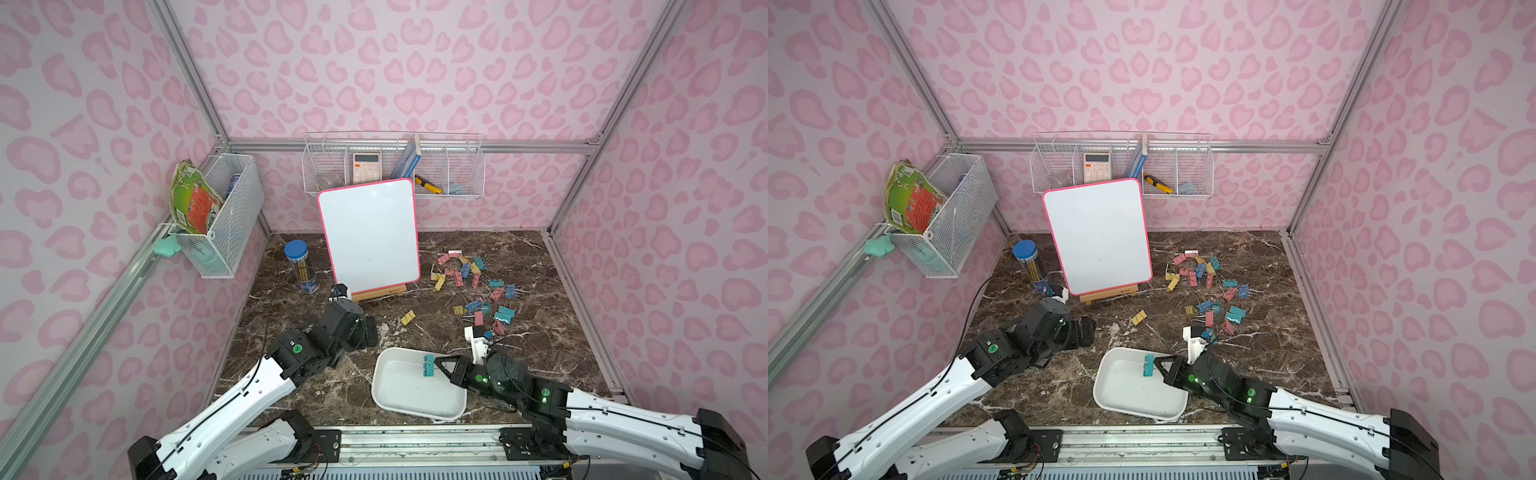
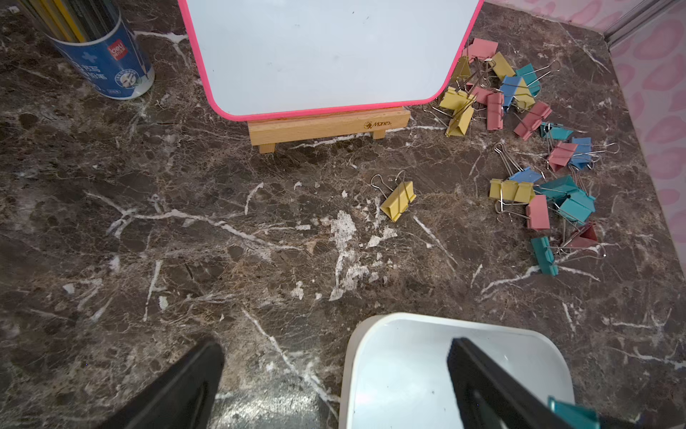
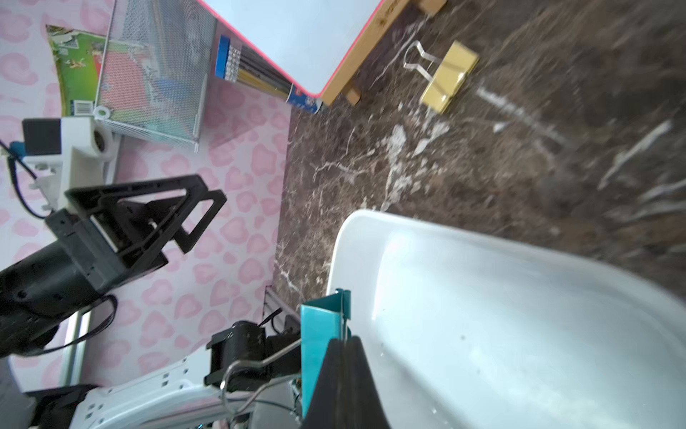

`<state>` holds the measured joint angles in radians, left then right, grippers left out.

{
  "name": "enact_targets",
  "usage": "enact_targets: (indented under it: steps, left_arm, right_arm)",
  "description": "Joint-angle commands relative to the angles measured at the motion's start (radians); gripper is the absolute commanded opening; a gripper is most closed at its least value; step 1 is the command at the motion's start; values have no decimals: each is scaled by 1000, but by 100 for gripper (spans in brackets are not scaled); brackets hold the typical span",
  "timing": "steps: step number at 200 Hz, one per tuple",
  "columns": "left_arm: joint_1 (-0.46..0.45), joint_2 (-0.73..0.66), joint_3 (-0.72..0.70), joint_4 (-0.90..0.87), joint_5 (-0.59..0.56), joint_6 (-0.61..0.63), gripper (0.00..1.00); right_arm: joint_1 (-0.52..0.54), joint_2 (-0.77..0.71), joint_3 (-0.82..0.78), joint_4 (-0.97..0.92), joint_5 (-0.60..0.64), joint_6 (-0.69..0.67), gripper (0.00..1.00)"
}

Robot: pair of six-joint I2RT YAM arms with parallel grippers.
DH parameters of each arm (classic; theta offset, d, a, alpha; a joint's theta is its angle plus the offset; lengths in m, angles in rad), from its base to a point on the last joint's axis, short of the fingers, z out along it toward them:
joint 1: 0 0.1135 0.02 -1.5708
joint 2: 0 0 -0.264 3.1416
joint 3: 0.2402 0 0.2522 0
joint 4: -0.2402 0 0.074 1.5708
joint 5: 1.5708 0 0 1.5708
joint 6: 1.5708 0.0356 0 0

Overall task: Put the binder clips in the storage box
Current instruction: Place the binder clip in the storage box.

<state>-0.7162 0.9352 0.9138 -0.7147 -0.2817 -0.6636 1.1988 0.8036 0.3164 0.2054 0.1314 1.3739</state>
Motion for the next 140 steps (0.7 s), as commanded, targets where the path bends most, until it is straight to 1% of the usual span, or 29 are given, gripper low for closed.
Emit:
enact_targets:
  steps: [1, 22, 36, 68, 88, 99, 117, 140]
  left_arm:
    - [4, -23, -9, 56, -1, -2, 99]
    - [4, -37, -20, 74, 6, 17, 99]
    - [4, -41, -23, 79, 0, 28, 99]
    - [6, -55, -32, 106, -1, 47, 99]
    - [7, -52, -27, 118, 15, 53, 99]
    - [7, -46, -25, 118, 23, 55, 99]
    - [7, -33, -25, 118, 30, 58, 99]
    - [8, -26, -24, 114, 32, 59, 99]
  right_arm:
    - [48, 106, 38, 118, 51, 147, 0]
    - [57, 306, 162, 44, 17, 136, 0]
    - [51, 411, 207, 48, 10, 134, 0]
    - [-29, 522, 231, 120, -21, 91, 0]
    - [-41, 609, 275, 137, -41, 80, 0]
    - [-43, 666, 295, 149, -81, 94, 0]
    - [-60, 745, 281, 254, -151, 133, 0]
    - [-67, 809, 287, 320, -188, 161, 0]
